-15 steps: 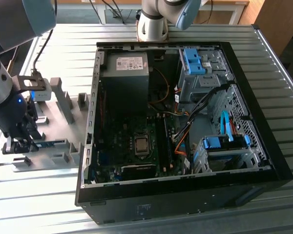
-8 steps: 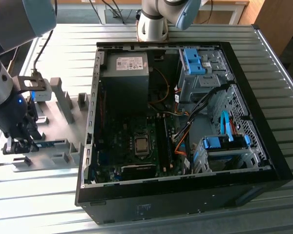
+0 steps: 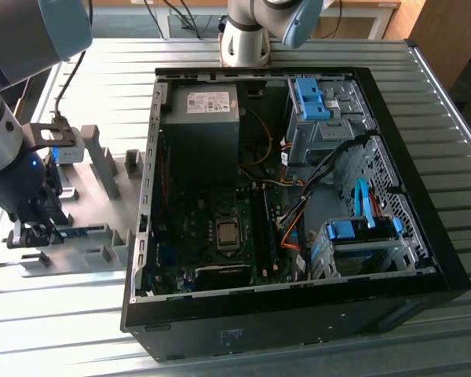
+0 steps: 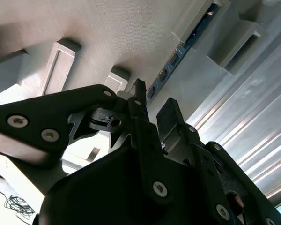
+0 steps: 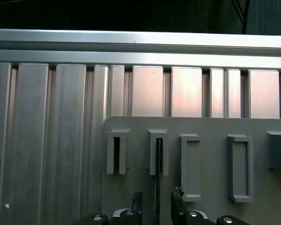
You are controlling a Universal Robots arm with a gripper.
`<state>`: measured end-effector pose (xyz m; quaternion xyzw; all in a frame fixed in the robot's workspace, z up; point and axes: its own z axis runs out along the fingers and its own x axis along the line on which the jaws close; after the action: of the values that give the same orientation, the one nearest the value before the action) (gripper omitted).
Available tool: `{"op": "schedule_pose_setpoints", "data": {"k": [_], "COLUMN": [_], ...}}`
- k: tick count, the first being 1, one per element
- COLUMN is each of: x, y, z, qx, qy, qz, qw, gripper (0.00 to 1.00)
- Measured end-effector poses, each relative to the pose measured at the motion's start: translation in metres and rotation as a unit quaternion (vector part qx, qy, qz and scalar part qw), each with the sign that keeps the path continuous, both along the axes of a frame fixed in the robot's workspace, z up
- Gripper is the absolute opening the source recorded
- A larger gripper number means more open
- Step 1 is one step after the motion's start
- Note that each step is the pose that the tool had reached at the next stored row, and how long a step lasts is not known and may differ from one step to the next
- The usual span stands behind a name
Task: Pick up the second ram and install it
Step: 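Pick up the second ram and move it above second insertion slot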
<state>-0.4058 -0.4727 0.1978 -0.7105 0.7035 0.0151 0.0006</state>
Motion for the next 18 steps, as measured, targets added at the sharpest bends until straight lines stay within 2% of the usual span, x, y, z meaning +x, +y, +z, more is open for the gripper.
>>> {"op": "schedule_pose_setpoints", "data": {"k": [8,9,18], "x": [0.0000,0.0002,0.0024], "y": [0.0004,0.0005,0.0004], "z": [-0.0030,-0.0035,-0.0049], "qx": [-0.0001,0.0000,-0.0001], "qy": [0.0001,0.0000,0.0001], "qz": [0.000,0.000,0.000], "qw": [1.0000,1.0000,1.0000], "gripper": [0.36,0.29,0.29]}}
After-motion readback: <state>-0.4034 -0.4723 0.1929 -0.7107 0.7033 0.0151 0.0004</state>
